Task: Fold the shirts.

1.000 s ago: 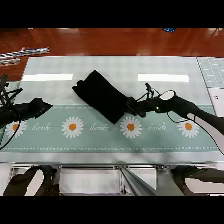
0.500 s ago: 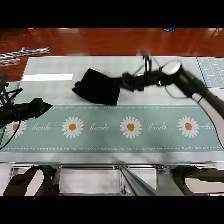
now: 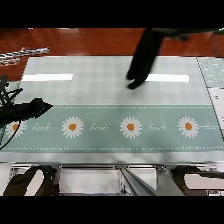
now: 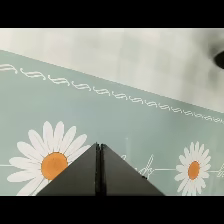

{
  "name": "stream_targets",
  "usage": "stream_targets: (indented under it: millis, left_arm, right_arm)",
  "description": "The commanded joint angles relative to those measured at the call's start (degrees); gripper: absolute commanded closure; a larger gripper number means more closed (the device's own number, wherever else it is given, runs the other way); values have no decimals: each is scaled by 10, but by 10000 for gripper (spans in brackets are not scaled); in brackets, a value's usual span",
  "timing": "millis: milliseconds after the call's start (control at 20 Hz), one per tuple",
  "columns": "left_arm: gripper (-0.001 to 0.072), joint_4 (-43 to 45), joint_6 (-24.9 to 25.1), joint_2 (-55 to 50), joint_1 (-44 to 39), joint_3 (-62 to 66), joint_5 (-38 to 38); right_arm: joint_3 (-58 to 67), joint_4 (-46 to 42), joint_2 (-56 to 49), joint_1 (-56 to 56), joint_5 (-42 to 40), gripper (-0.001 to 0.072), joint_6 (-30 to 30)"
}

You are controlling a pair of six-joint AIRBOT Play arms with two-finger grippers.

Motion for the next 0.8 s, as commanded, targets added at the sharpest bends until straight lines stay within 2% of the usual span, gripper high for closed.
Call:
stream_targets:
  millis: [0, 250, 450, 600, 750]
  left_arm:
    - [682, 0, 0, 0, 0, 0, 0]
    - [682, 0, 0, 0, 0, 0, 0]
    - [682, 0, 0, 0, 0, 0, 7]
    - [682, 0, -1, 0, 0, 0, 37]
    - [682, 0, 0, 0, 0, 0, 60]
  right_arm:
    - [42, 13, 16, -110, 63, 696, 25]
    - [42, 12, 56, -267, 159, 697, 36]
    - [42, -11, 83, -351, 248, 697, 34]
    - [32, -94, 104, -385, 327, 697, 20]
    - [-40, -172, 150, -432, 363, 697, 18]
